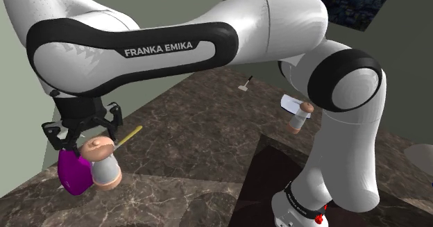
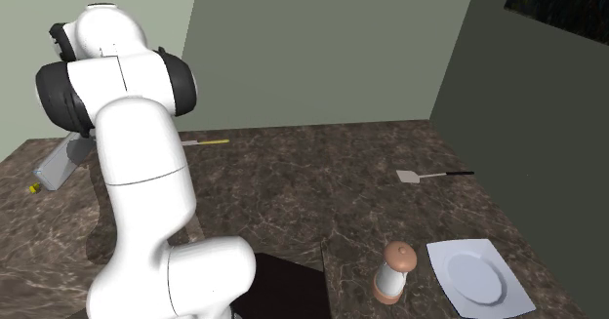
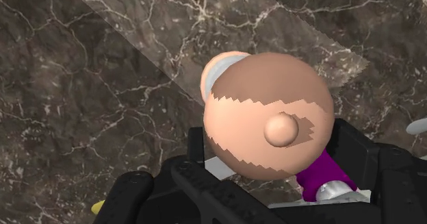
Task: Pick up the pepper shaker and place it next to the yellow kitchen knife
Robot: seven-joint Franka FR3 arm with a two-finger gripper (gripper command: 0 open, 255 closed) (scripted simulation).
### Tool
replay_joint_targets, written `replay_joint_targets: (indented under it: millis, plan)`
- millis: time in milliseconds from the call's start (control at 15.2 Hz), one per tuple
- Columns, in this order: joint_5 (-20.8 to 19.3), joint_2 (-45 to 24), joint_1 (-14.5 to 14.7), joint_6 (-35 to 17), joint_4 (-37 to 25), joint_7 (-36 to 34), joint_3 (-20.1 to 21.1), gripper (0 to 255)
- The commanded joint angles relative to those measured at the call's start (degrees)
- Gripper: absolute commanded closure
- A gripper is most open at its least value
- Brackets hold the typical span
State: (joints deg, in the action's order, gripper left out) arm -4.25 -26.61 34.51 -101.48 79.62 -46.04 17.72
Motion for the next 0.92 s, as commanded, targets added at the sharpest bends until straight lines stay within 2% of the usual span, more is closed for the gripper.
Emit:
replay_joint_targets:
  millis: [0, 396, 858]
  plan:
    - [-0.06, -0.18, -0.06, -1.48, 1.26, 0.01, -0.05, 255]
    - [-0.31, -0.96, -0.17, -5.55, 4.59, -0.01, -0.22, 255]
    - [-0.31, -0.96, -0.17, -5.55, 4.59, 0.00, -0.22, 255]
